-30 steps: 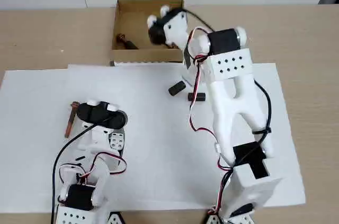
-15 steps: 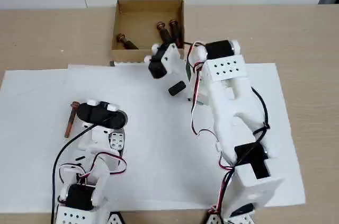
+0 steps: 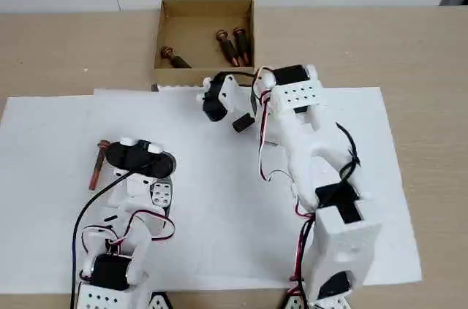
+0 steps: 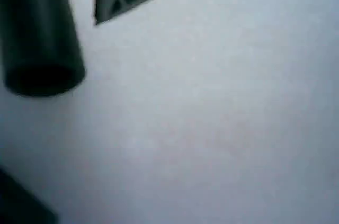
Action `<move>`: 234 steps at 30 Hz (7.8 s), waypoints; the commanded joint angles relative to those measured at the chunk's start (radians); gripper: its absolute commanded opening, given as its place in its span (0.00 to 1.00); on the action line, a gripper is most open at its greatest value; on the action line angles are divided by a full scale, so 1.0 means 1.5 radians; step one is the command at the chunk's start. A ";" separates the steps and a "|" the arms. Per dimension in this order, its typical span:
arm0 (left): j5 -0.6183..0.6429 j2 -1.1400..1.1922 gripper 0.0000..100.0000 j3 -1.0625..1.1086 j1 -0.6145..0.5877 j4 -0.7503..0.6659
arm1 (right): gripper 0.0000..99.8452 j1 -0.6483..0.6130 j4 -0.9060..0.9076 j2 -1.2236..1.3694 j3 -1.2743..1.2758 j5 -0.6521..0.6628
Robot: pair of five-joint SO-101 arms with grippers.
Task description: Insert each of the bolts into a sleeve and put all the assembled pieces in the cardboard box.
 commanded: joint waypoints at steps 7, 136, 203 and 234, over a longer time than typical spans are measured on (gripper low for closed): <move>0.000 -0.006 0.01 -0.003 -0.003 0.004 | 0.14 0.006 -0.017 0.003 -0.015 0.005; -0.381 1.366 0.11 -1.068 -0.352 0.360 | 0.01 0.292 0.190 -0.964 0.506 -0.642; -0.248 0.617 0.01 -0.906 -0.218 0.457 | 0.00 0.296 0.207 -1.236 0.470 -0.557; 0.020 -0.009 0.01 -0.186 -0.217 0.002 | 0.00 0.167 -0.243 -1.439 1.038 -0.587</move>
